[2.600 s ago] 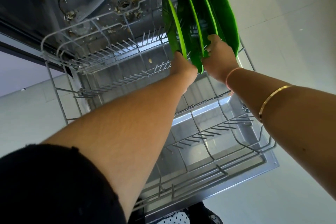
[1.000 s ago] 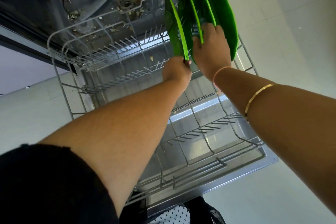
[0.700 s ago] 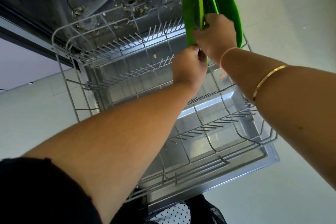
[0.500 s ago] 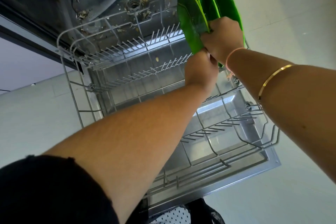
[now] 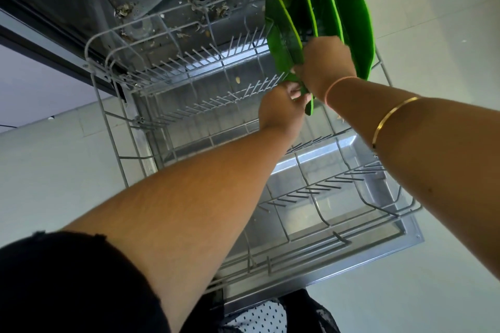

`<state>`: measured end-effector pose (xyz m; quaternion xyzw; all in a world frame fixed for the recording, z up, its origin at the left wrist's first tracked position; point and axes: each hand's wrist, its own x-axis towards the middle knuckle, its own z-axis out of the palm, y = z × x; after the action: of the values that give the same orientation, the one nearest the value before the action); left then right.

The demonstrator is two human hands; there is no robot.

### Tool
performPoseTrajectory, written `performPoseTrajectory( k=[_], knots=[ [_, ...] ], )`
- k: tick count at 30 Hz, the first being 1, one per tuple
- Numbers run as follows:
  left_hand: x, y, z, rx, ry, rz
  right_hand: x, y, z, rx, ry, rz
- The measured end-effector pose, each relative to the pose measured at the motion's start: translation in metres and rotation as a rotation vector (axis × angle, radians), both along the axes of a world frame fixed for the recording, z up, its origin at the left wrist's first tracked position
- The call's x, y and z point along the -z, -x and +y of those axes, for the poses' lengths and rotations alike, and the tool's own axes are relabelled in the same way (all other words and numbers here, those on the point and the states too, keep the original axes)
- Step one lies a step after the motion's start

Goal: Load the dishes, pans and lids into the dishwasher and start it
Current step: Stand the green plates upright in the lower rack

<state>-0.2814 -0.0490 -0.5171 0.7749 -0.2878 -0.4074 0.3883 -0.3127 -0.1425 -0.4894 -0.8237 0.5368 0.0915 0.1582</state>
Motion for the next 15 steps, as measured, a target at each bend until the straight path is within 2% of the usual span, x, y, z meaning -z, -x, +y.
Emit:
performPoseTrajectory(
  k=[3,9,12,15],
  knots=[
    [0.003,-0.009,0.005,-0.014,-0.075,-0.087,0.006,-0.002,0.007,0.048,-0.11,-0.004],
    [-0.002,-0.02,0.013,-0.015,-0.143,-0.119,0.005,-0.006,0.001,0.048,-0.17,0.004],
    [-0.008,-0.023,0.019,-0.025,-0.173,-0.11,-0.001,-0.004,0.008,0.002,-0.158,-0.001],
    [-0.019,-0.025,0.03,-0.05,-0.199,-0.101,-0.017,-0.001,0.018,-0.012,-0.094,-0.096]
  ],
)
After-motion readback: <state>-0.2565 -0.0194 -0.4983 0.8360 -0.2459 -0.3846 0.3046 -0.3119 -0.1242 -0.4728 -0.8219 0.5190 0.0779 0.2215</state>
